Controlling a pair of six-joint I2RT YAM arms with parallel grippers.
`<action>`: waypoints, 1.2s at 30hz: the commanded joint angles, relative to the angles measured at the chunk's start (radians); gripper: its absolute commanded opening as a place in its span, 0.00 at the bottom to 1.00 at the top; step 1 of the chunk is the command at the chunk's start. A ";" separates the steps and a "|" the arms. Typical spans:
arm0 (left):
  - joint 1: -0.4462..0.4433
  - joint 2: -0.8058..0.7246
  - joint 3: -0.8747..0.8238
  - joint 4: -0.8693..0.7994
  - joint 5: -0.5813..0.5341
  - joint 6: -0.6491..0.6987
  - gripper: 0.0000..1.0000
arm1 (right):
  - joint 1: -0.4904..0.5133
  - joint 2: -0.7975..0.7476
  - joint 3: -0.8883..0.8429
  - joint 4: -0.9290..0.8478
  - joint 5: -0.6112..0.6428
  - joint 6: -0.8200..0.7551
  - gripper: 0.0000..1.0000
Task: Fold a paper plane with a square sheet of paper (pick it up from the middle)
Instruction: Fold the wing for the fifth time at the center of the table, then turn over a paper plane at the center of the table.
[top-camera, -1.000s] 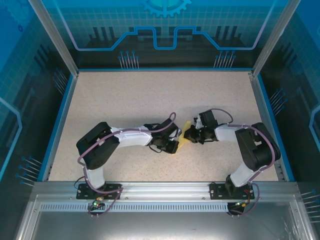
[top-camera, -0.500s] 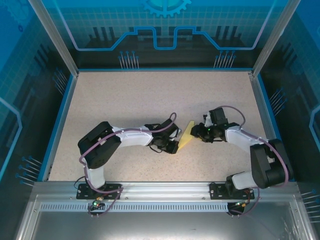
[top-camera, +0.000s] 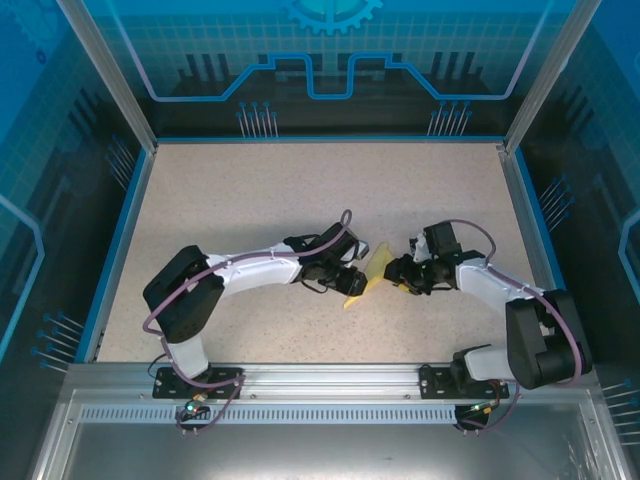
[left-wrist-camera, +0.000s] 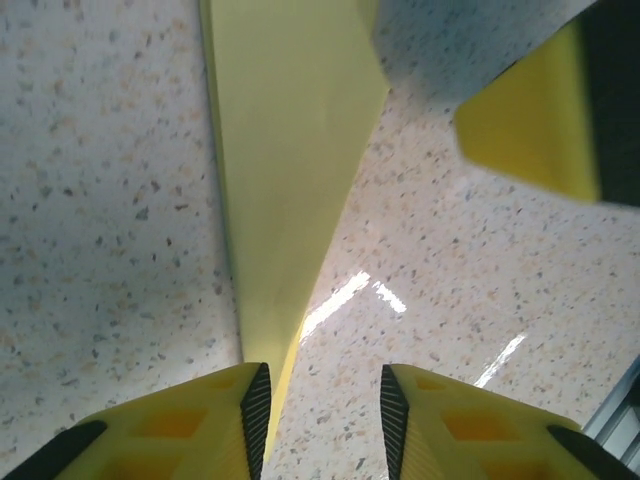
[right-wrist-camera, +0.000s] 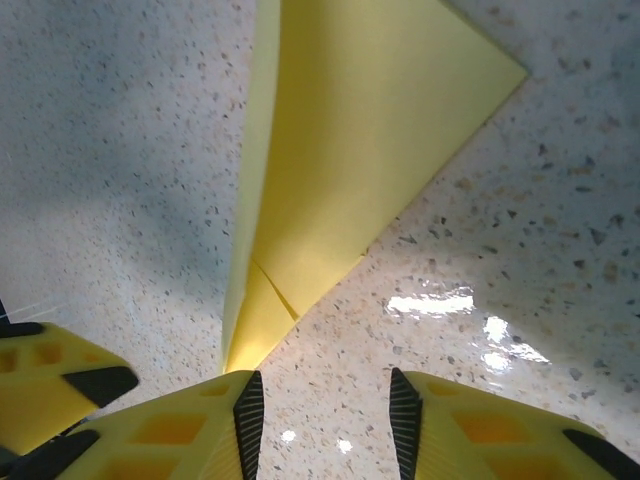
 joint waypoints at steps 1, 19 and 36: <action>-0.006 0.026 0.058 -0.064 -0.019 0.051 0.38 | -0.012 0.008 -0.013 0.007 -0.028 0.008 0.41; -0.096 0.207 0.242 -0.206 -0.287 0.131 0.39 | -0.146 -0.063 -0.064 -0.032 -0.046 -0.041 0.43; -0.102 0.216 0.260 -0.225 -0.360 0.078 0.09 | -0.152 -0.051 -0.082 0.005 -0.082 -0.038 0.44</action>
